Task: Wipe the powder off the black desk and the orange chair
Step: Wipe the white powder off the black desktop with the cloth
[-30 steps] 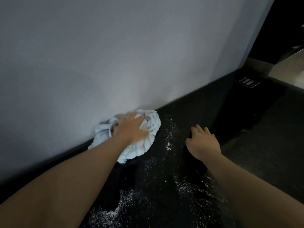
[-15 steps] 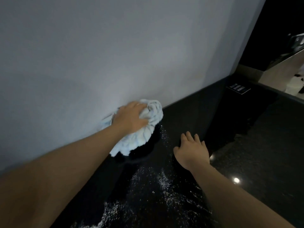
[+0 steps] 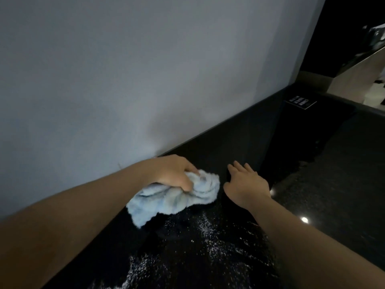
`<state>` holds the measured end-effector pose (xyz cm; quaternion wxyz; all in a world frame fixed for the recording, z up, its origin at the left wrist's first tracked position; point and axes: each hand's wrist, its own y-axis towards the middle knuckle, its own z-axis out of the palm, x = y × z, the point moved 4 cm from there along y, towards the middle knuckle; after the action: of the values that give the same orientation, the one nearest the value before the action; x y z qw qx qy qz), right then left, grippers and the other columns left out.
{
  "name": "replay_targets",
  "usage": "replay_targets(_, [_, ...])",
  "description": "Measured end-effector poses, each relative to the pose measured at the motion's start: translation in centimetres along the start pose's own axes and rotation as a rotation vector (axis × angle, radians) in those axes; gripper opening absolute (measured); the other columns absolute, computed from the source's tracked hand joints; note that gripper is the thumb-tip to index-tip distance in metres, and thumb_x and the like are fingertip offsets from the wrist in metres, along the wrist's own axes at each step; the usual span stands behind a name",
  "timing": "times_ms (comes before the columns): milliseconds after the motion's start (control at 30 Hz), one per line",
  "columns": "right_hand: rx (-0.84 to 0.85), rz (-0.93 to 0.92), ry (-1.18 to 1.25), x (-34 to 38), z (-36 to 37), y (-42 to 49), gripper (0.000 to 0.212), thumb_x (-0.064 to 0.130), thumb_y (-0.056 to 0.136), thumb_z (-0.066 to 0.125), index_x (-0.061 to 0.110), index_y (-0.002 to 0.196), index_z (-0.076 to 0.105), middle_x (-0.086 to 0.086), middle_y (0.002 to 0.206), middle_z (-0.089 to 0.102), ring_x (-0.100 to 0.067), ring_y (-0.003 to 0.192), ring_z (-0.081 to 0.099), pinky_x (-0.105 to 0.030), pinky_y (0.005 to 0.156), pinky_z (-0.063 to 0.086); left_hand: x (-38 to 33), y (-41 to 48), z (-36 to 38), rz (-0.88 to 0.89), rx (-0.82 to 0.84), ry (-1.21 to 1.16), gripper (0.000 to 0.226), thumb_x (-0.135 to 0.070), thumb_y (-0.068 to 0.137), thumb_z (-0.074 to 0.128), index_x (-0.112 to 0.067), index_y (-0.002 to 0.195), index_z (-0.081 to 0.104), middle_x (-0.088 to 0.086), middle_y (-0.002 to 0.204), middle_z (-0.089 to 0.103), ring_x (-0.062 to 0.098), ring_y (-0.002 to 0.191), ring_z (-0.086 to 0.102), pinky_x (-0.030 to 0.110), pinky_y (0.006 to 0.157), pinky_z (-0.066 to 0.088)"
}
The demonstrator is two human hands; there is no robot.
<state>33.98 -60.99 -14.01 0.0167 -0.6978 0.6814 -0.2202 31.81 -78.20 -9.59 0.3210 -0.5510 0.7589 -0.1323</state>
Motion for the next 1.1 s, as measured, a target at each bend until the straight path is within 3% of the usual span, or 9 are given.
replay_targets(100, [0.016, -0.009, 0.006, -0.1, -0.1, 0.0, 0.060, 0.029, 0.098, 0.034, 0.019, 0.153, 0.011, 0.003, 0.161, 0.000, -0.022, 0.147, 0.000, -0.039, 0.118, 0.009, -0.4, 0.3, -1.9, 0.008, -0.209, -0.049, 0.045, -0.029, 0.081, 0.063, -0.035, 0.125, 0.056, -0.009, 0.118, 0.061, 0.013, 0.105, 0.061, 0.032, 0.091, 0.049])
replay_targets(200, [0.031, -0.017, 0.002, -0.2, -0.2, 0.0, 0.060, 0.028, 0.098, 0.033, 0.020, 0.153, 0.010, 0.004, 0.160, 0.000, -0.021, 0.147, -0.001, -0.038, 0.117, 0.009, -0.5, 3.4, -3.3, -0.009, -0.425, 0.063, 0.060, -0.040, 0.087, 0.059, -0.031, 0.142, 0.037, -0.001, 0.149, 0.036, 0.024, 0.134, 0.037, 0.039, 0.112, 0.029])
replay_targets(300, [0.056, -0.006, 0.012, -0.4, -0.3, 0.4, 0.058, 0.025, 0.098, 0.032, 0.021, 0.152, 0.011, 0.006, 0.160, 0.000, -0.020, 0.147, -0.001, -0.037, 0.119, 0.009, -0.9, 5.7, -1.0, -0.055, -0.333, 0.250, 0.063, -0.043, 0.090, 0.049, -0.033, 0.147, 0.024, -0.004, 0.158, 0.016, 0.028, 0.140, 0.024, 0.042, 0.113, 0.023])
replay_targets(500, [0.073, -0.045, 0.077, -0.6, -0.2, 0.1, 0.057, 0.020, 0.098, 0.031, 0.019, 0.152, 0.013, 0.001, 0.160, 0.004, -0.024, 0.147, -0.001, -0.039, 0.118, 0.005, -2.7, 0.8, 3.0, 0.069, -0.381, 0.162, 0.046, -0.031, 0.083, 0.058, -0.033, 0.128, 0.052, -0.009, 0.136, 0.046, 0.022, 0.123, 0.042, 0.039, 0.102, 0.035])
replay_targets(667, [0.140, -0.045, 0.153, -0.9, -0.8, -0.9, 0.059, 0.006, 0.097, 0.032, 0.015, 0.152, 0.014, -0.001, 0.160, 0.005, -0.024, 0.147, 0.000, -0.037, 0.119, 0.005, -1.0, -4.9, 4.0, 0.122, -0.049, -0.128, 0.035, -0.023, 0.076, 0.060, -0.046, 0.103, 0.063, -0.013, 0.116, 0.061, 0.012, 0.110, 0.057, 0.038, 0.097, 0.047])
replay_targets(767, [0.046, -0.029, 0.184, -0.1, -0.7, -2.2, 0.057, 0.005, 0.097, 0.032, 0.014, 0.151, 0.017, -0.004, 0.159, 0.015, -0.023, 0.147, 0.007, -0.034, 0.119, 0.012, 0.3, -4.4, 2.2, 0.071, -0.291, 0.018, 0.046, -0.030, 0.081, 0.058, -0.042, 0.125, 0.051, -0.014, 0.137, 0.045, 0.021, 0.121, 0.048, 0.040, 0.102, 0.039])
replay_targets(900, [-0.072, -0.100, 0.067, 1.1, -0.7, -3.6, 0.055, 0.008, 0.096, 0.033, 0.016, 0.150, 0.023, -0.001, 0.158, 0.019, -0.021, 0.147, 0.008, -0.038, 0.118, 0.014, -0.9, -3.3, 5.1, -0.056, -0.295, 0.268, 0.056, -0.042, 0.090, 0.047, -0.043, 0.143, 0.028, -0.013, 0.157, 0.014, 0.032, 0.135, 0.027, 0.046, 0.108, 0.027])
replay_targets(1033, [-0.098, -0.089, 0.164, 1.0, -0.3, -5.6, 0.051, 0.002, 0.096, 0.032, 0.014, 0.145, 0.034, -0.001, 0.154, 0.030, -0.019, 0.146, 0.013, -0.035, 0.117, 0.017, -2.2, -6.5, 7.3, 0.046, -0.225, 0.178, 0.046, -0.030, 0.085, 0.053, -0.043, 0.129, 0.047, -0.017, 0.143, 0.038, 0.024, 0.124, 0.040, 0.041, 0.100, 0.037])
replay_targets(1100, [-0.104, -0.104, 0.208, 1.4, 0.1, -6.9, 0.049, 0.001, 0.096, 0.032, 0.015, 0.143, 0.039, 0.000, 0.152, 0.034, -0.017, 0.146, 0.015, -0.032, 0.116, 0.019, -1.9, -8.9, 8.5, 0.069, -0.068, 0.042, 0.036, -0.025, 0.082, 0.056, -0.043, 0.112, 0.059, -0.020, 0.125, 0.053, 0.013, 0.110, 0.050, 0.035, 0.094, 0.045])
